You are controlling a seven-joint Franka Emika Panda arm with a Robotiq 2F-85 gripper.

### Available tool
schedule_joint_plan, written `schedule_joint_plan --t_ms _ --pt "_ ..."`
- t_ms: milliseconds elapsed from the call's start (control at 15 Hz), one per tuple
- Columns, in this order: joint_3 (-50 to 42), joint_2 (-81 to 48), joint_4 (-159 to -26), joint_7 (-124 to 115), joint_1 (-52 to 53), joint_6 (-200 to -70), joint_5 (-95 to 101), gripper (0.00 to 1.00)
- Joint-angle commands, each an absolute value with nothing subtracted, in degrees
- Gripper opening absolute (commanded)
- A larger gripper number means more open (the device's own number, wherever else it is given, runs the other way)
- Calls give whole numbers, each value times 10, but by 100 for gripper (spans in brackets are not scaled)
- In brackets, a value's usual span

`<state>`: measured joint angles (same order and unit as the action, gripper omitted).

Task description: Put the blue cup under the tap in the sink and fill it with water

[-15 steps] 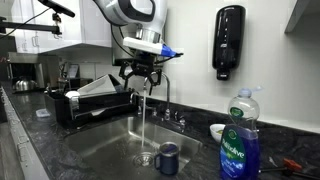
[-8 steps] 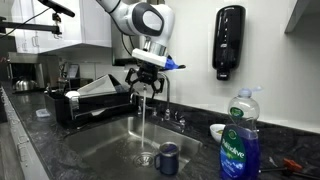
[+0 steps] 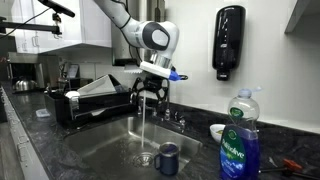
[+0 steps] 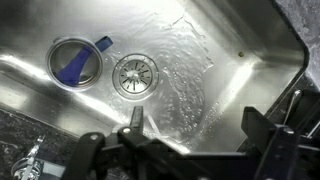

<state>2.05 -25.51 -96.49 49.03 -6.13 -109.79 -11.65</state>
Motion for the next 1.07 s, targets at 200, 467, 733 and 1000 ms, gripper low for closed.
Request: schedule_joint_plan --t_ms 200,467,733,1000 --pt "28 -302 -919 474 -68 -1109 -115 100" --pt "26 -311 -928 466 -63 -1148 -104 100" --pt "24 -320 -938 454 -59 -1202 -82 100" --pt "25 -326 -949 440 -57 -1252 -56 100"
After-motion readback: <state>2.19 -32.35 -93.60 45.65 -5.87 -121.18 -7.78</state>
